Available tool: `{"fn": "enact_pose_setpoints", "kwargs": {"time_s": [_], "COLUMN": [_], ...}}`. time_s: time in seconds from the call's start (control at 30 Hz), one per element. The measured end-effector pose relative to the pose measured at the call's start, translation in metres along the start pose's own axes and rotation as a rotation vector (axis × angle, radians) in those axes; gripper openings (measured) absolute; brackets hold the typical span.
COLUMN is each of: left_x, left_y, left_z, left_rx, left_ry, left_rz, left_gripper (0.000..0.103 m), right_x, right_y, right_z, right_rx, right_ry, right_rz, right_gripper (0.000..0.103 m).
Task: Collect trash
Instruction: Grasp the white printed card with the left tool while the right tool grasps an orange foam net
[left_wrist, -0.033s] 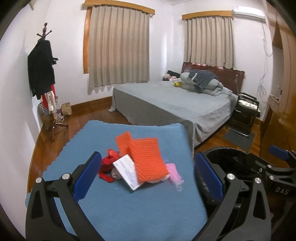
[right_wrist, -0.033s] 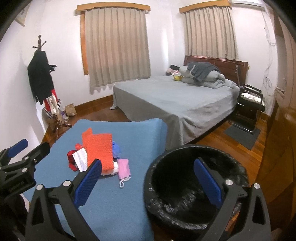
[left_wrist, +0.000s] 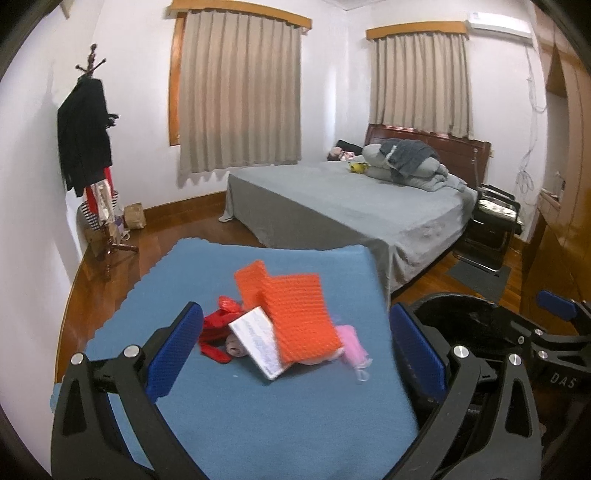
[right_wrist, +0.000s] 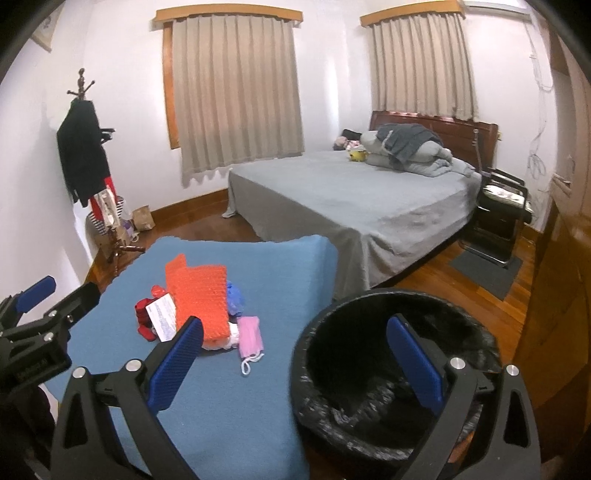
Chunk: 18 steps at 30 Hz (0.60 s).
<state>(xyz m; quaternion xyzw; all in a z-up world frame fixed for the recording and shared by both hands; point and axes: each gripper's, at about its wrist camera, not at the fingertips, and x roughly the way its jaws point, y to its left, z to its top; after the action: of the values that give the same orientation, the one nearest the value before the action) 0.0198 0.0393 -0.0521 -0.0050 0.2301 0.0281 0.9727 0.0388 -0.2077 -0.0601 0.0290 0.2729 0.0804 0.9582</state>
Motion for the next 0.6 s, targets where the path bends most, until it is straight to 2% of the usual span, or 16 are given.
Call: {"fn": "enact_pose_setpoints", "kwargs": {"time_s": [0.13,0.3,0.37,0.47,0.6], "left_x": [0.022,0.047,0.059,0.076,0.098], "left_y": [0.027,0.051,0.057,0.072,0.073], "left_z": [-0.008,-0.023,-0.03,-0.033,-0.038], "left_rx": [-0.023,-0.023,-0.019,-0.039,-0.043], "left_ry": [0.03,0.062,0.077,0.089,0.108], "left_rz": [0.053,0.122,0.14,0.145,0.122], "left_gripper": [0.098,0.098,0.098,0.098,0.095], "right_x": [0.031,0.08,0.095,0.117,0.139], "right_y": [0.015,0.034,0.04,0.048,0.049], "right_z": [-0.006,-0.014,-0.016,-0.019,-0.021], "right_rx": [-0.016,-0.027,-0.033,-0.057,-0.064], "right_ry": [0.014,0.066,0.087,0.121,0.141], "right_rz": [0.042,0.101,0.123,0.131,0.111], "right_gripper": [0.096,0.086,0.078,0.071,0.069]}}
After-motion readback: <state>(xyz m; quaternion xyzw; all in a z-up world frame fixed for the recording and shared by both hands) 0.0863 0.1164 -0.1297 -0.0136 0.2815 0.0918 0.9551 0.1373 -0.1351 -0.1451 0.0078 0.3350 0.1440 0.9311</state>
